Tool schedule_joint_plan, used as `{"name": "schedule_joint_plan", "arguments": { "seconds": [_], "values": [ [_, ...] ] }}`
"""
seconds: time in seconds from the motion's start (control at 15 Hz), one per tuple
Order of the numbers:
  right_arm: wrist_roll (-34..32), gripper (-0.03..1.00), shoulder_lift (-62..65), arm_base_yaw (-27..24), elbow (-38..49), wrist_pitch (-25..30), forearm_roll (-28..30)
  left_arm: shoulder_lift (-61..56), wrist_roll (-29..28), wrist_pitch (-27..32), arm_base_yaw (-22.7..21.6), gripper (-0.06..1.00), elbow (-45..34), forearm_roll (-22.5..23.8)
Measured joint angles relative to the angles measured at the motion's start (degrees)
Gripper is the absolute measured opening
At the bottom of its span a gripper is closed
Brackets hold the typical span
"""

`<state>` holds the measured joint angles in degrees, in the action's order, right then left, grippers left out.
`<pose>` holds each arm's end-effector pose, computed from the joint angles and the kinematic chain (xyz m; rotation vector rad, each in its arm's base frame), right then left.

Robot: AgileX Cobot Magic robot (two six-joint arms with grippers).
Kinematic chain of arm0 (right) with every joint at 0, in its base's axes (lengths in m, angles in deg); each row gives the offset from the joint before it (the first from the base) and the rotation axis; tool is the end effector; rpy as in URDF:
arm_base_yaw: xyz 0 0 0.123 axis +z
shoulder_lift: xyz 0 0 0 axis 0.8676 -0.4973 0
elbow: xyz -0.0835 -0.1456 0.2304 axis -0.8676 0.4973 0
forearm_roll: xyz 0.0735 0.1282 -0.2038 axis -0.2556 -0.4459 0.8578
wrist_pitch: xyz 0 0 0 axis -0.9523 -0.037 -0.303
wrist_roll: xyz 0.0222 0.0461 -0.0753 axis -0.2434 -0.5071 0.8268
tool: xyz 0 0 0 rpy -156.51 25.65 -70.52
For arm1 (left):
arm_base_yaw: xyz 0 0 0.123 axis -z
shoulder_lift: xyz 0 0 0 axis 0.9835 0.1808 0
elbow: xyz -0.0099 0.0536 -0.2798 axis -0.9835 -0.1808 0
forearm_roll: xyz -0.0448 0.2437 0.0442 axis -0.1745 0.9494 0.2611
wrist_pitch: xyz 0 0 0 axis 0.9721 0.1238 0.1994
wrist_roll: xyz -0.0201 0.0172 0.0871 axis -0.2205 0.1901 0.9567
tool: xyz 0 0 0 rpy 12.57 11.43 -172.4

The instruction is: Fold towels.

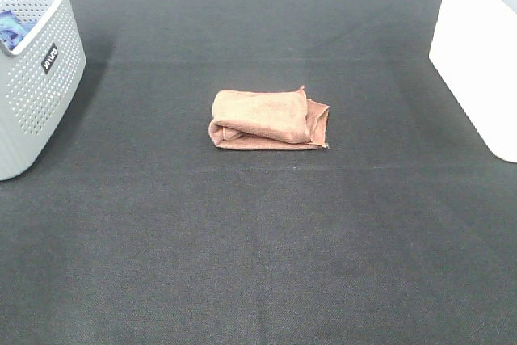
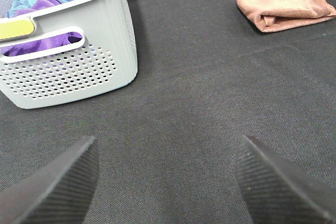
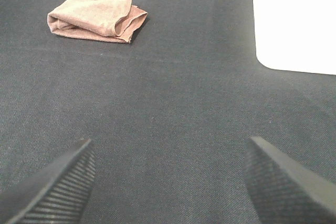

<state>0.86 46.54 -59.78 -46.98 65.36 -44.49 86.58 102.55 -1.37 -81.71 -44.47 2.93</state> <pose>-0.0078 0.0116 0.2791 -0.1570 2.0270 0.0916 -0.0054 -0.0127 0.2781 0.1977 2.0201 -0.0227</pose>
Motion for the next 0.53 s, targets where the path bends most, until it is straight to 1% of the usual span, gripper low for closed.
{"name": "schedule_joint_plan", "arguments": {
  "seconds": [0.53],
  "values": [
    [0.0,0.74,0.0,0.0,0.0,0.0,-0.06,0.0,0.0,0.0,0.0,0.7,0.0,0.0]
  ]
}}
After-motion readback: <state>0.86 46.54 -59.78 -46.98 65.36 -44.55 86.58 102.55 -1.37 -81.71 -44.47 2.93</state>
